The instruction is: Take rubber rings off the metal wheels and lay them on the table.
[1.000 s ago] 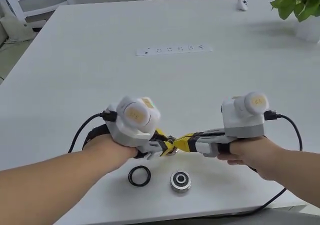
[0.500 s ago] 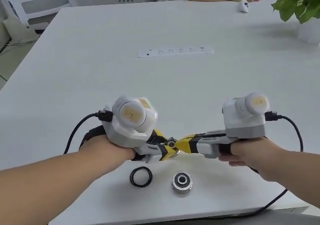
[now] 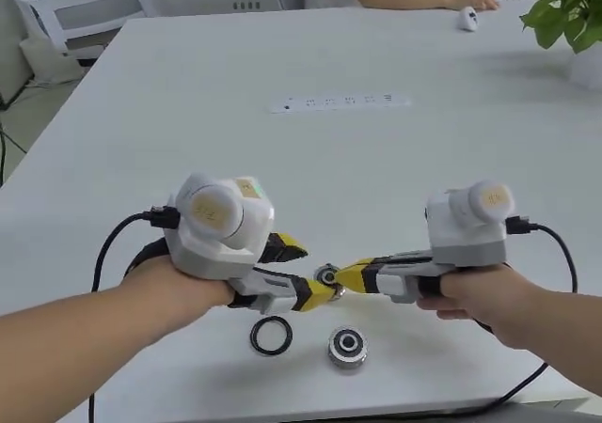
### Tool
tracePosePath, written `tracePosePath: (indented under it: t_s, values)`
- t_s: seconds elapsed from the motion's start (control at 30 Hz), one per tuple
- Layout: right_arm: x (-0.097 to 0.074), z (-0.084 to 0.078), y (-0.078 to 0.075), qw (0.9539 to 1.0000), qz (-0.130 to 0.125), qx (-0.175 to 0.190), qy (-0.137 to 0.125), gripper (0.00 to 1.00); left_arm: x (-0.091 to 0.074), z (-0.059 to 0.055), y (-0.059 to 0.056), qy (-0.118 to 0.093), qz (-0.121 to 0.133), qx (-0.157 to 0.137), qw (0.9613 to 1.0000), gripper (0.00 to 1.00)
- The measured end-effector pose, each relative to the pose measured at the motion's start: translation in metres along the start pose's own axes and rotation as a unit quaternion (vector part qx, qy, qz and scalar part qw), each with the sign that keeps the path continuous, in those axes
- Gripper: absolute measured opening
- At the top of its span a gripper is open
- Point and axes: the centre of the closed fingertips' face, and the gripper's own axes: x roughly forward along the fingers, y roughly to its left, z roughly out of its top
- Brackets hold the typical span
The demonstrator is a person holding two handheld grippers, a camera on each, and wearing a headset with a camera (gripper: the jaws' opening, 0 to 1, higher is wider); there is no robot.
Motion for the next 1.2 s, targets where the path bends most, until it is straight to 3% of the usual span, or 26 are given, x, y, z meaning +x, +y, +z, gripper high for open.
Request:
tracePosePath:
  t_s: [0.43, 0.57, 0.67, 1.2]
  values:
    - [0.0, 0.002, 0.003, 1.0, 0.006, -0.004, 0.003, 0.0, -0.024, 0.001, 0.0, -0.022, 0.007, -0.014, 0.9996, 0.5]
    - [0.001, 0.003, 0.005, 0.9999, 0.009, -0.006, 0.004, 0.0, -0.031, -0.001, 0.001, -0.022, 0.011, -0.013, 0.9996, 0.52]
    - [0.002, 0.011, 0.01, 0.9997, 0.019, 0.004, -0.013, 0.0, -0.036, -0.004, 0.002, -0.022, 0.015, -0.011, 0.9996, 0.53]
    - [0.002, 0.022, 0.029, 0.9992, 0.035, -0.004, -0.02, 0.0, -0.067, -0.015, -0.002, -0.03, 0.027, -0.019, 0.999, 0.6]
